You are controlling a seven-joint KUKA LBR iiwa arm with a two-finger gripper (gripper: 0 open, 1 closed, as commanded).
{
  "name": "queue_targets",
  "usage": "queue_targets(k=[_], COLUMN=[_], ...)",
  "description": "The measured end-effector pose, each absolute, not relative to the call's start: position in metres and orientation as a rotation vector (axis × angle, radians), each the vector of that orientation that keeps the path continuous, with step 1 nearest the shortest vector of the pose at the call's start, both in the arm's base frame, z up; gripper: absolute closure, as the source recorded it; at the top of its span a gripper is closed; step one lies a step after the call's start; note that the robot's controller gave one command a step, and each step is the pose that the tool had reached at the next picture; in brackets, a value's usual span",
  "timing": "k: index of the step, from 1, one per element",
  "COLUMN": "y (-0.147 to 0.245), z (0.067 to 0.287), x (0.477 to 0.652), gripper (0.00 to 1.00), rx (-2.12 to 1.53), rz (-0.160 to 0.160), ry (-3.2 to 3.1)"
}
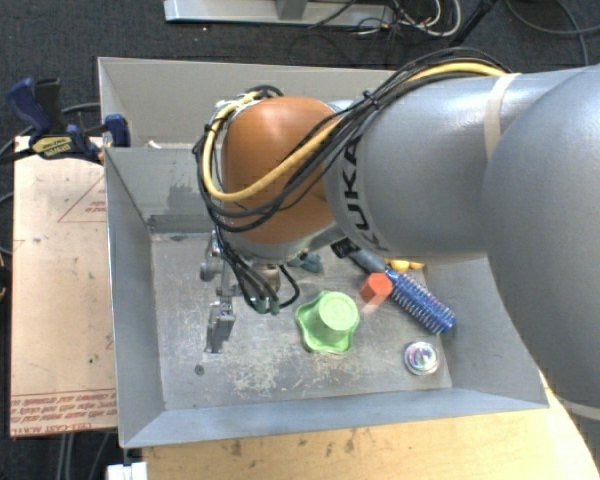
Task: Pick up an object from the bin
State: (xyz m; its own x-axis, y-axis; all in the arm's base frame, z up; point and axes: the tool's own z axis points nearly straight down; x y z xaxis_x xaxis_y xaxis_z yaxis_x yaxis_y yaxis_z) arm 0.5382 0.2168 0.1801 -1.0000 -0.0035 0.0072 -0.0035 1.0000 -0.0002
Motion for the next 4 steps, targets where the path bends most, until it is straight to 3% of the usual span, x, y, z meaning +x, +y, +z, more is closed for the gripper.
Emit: queue_targets(k=[1, 2, 3, 4], y=[0.192, 0.058, 0.037, 0.048], z=[0.074, 0.077, 0.101, 0.076], x=[0.587, 0.649, 0.655, 0.653], gripper=[0.00, 0.00, 0.00, 0.00], rx=[0.700, 0.835, 0.604, 0.029], rz=[-0.006, -0.006, -0.001, -0.002], ry=[-3.065, -3.045, -3.090, -3.148])
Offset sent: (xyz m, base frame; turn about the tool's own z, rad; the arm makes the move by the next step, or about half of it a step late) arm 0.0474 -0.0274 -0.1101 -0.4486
